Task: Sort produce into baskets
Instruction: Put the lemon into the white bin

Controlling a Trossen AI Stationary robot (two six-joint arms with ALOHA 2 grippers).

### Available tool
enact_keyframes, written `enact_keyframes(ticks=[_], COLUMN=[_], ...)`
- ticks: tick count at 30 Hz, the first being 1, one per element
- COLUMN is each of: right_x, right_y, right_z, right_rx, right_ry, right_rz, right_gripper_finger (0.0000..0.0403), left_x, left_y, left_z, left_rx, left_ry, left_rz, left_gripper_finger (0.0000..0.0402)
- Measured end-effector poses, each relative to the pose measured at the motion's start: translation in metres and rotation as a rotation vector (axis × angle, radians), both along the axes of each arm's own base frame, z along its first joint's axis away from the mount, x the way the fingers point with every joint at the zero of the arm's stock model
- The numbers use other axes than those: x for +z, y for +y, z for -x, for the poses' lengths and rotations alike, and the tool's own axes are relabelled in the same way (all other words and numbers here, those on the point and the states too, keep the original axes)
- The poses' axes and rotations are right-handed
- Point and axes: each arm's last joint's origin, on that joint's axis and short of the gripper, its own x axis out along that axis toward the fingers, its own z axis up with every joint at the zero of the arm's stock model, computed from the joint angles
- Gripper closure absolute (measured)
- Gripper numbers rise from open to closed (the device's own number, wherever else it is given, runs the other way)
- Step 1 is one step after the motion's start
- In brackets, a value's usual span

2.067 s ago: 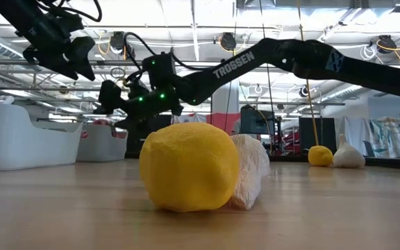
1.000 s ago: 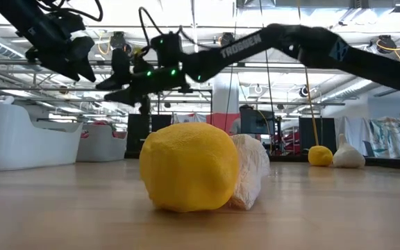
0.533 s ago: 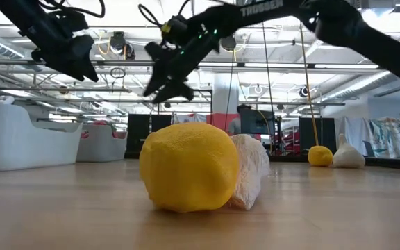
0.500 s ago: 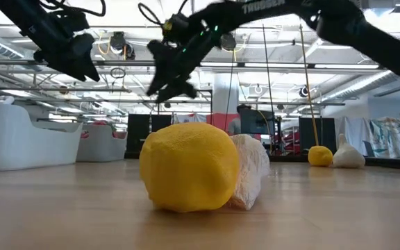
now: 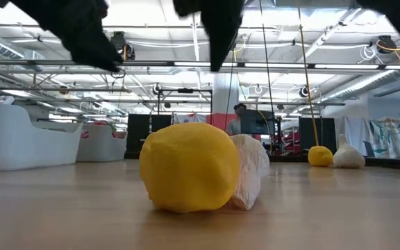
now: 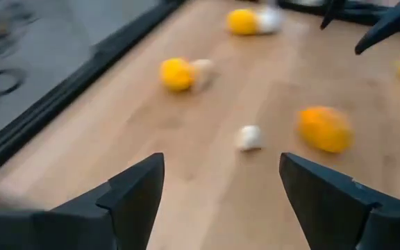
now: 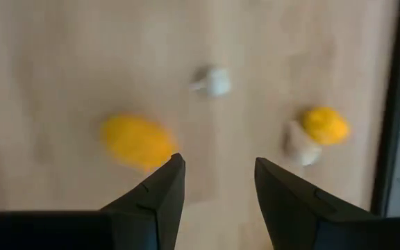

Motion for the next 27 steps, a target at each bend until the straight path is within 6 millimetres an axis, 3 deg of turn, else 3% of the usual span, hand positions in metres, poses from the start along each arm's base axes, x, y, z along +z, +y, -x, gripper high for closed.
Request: enact_keyframes(ticks=[6,12,19,23,27], right_x=[0.003,0.005,-0.018,-0.033,-0.04], right_y=[0.077,0.114,0.105,0.089,0.076], right_z=[0.032,0.082,0.147,0.175,0.195], right_rx=[0.099,0.033,-0.123,-0.216,-0.303], right_ry=[-0.023,-0.155,-0.311,-0.39,-0.472], right_rz=[0.08,0.201,0.173,0.099,0.029], right_gripper_finger=[0.0239,0.0239,0.0239,0.0239,0.0239], left_x=[-0.012,-0.029,-0.043,-0.036,-0.036], left_y=[-0.02,-0.04,-0.066,-0.074,-0.079], left_z=[-0.03,-0.069,-0.118,-0.153,-0.186], left_rx=[-0.14,-0.217,-0.241,-0.076,0.021], left_ry=[-0.014,-0.125,-0.135,-0.155,-0.017], left_rz=[-0.016,0.059,0.077,0.16,0.145], left_gripper_finger=[0.0109,0.0109,0.0109,0.0109,0.0109])
